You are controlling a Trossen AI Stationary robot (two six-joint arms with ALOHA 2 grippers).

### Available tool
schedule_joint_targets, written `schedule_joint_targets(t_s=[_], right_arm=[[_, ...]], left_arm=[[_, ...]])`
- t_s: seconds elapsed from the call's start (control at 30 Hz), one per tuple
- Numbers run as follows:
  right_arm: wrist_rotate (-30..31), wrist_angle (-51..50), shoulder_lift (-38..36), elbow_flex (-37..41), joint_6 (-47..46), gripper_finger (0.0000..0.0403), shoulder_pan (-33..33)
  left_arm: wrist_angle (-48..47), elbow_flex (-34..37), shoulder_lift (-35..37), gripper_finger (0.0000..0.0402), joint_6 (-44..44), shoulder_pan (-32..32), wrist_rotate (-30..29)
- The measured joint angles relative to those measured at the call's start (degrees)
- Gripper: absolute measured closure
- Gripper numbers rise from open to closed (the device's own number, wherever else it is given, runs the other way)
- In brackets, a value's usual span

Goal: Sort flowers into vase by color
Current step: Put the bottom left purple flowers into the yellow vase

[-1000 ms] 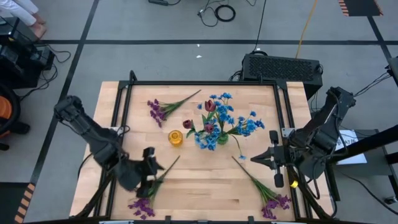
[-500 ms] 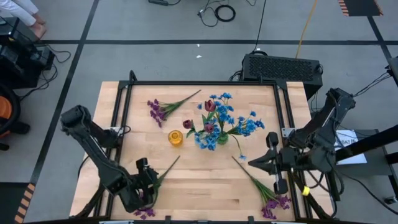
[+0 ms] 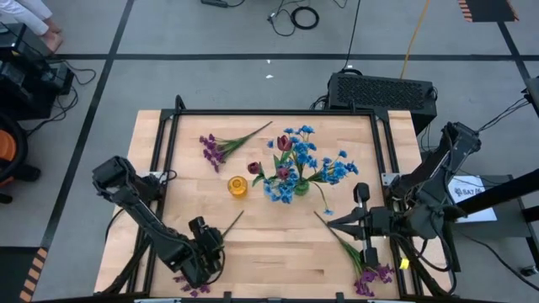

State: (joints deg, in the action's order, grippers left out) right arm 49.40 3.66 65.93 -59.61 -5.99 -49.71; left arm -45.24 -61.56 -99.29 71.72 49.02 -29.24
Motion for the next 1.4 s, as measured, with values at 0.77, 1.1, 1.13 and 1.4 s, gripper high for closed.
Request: schedule_joint_targets(t_s=[0.77, 1.1, 1.13, 1.4], right_arm=[[-2.1, 2.62, 1.53, 0.0, -0.79, 0.0403, 0.2], [-3.34, 12.74, 6.68, 0.0, 4.08, 0.0403, 0.55], [-3.32, 13.6, 7.1, 0.0, 4.76, 0.0403, 0.64], [-3.38, 8.39, 11.39, -4.79, 0.62, 0.0403, 3.07]], left_arm=[[9.41, 7.27, -2.24, 0.0253, -1.95, -4.42, 9.3], [8.24, 6.2, -0.19, 0.0374, -9.65, -4.43, 12.11], [8.44, 6.15, 0.34, 0.0382, -10.21, -4.42, 12.17], [8.21, 6.12, 4.7, 0.0389, -12.2, -4.63, 16.58]])
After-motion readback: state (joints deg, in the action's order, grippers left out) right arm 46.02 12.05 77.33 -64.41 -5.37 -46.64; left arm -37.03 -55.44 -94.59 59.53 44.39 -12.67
